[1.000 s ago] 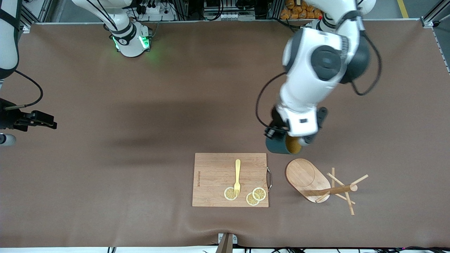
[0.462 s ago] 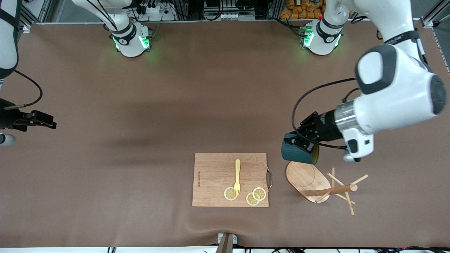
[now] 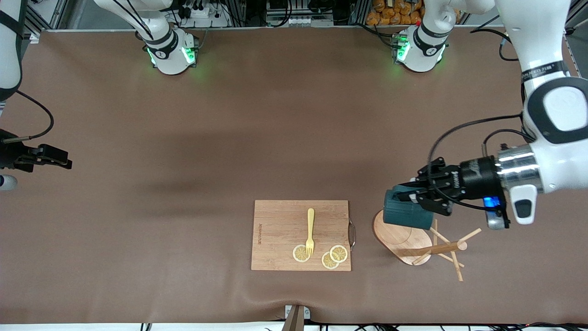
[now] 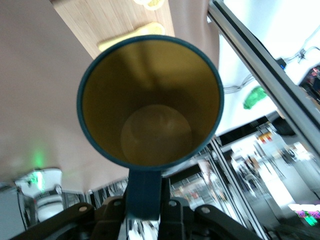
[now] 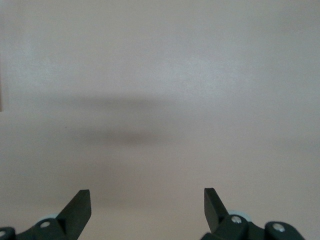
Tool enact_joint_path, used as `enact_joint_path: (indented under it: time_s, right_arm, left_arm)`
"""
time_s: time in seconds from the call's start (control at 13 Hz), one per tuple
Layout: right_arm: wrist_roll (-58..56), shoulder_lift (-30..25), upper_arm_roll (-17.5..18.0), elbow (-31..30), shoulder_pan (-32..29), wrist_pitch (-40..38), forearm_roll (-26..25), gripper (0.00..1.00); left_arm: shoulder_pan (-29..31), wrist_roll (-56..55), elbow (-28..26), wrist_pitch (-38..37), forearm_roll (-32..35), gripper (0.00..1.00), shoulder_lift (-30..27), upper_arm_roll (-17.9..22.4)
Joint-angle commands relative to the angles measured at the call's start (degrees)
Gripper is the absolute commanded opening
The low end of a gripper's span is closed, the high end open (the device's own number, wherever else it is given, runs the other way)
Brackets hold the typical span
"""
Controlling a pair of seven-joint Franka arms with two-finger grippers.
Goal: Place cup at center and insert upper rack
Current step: 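Hang the mug handle onto a stand peg with the left gripper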
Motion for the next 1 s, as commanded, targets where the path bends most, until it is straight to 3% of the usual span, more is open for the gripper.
enact_joint_path:
  time_s: [0.0, 0.31, 0.92]
  right_arm:
    - [-0.1, -0.1, -0.2, 0.8, 0.1, -0.6, -0.6, 1.0]
    - [0.0, -0.1, -0.2, 0.8, 0.1, -0.6, -0.6, 1.0]
    - [-2.3, -0.1, -0.1, 1.3, -1.6, -0.6, 0.1, 1.0]
  left_arm:
    - [6.9, 4.3, 0.1, -2.9, -7.3, 0.0, 2.0, -6.0]
    - [12.7, 8.9, 0.3, -5.7, -10.7, 0.0, 5.9, -13.9]
    - [17.0, 19.3, 0.2, -14.5, -8.7, 0.0, 10.1, -13.5]
